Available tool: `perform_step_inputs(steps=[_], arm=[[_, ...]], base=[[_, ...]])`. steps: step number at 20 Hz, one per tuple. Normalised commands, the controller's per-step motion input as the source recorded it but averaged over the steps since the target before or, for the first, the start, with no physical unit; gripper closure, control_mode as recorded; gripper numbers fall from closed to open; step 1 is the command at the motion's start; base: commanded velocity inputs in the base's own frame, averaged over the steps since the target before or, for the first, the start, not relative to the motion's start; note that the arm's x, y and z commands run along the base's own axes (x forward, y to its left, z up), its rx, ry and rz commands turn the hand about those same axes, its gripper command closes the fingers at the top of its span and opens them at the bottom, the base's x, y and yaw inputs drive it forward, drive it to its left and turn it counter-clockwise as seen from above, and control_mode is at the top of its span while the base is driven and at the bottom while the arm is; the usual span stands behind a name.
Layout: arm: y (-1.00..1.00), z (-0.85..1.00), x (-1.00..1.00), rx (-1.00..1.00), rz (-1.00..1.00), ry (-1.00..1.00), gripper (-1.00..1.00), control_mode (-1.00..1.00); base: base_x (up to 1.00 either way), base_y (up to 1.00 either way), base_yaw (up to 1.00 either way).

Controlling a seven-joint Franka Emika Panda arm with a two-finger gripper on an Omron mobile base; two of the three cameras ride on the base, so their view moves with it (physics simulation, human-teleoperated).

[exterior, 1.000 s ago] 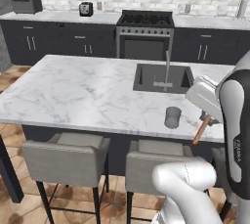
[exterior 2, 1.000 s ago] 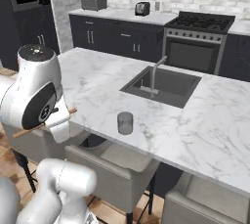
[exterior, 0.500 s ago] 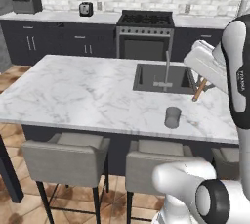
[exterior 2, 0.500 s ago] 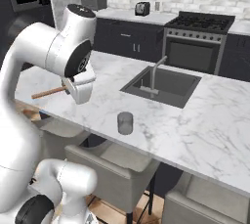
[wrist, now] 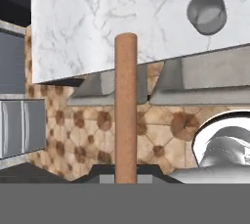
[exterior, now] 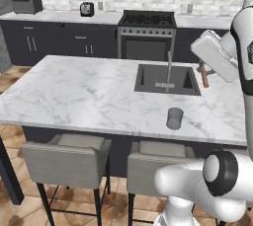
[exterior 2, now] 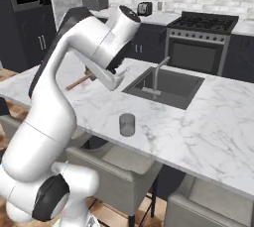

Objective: Take a straw from the drawer in front and place it inside the glass cup on the dining counter.

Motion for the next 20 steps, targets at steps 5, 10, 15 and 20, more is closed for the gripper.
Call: perform_step_inputs(steps=[5, 10, 15, 20], arm=[[-0.33, 0.0, 0.55, 0.15, 0.36, -0.32, 1.0, -1.0], [-0.1, -0.04, 0.29, 0.13, 0.42, -0.37, 1.0, -1.0], [0.0, -0.14, 0.01, 0.13, 0.37, -0.37, 1.0, -1.0], [0.0, -0.06, 0.0, 0.19, 0.26, -0.38, 1.0, -1.0]], base=[[0.0, 0.0, 0.0], [0.0, 0.0, 0.0], [0.0, 0.0, 0.0], [0.0, 0.0, 0.0]])
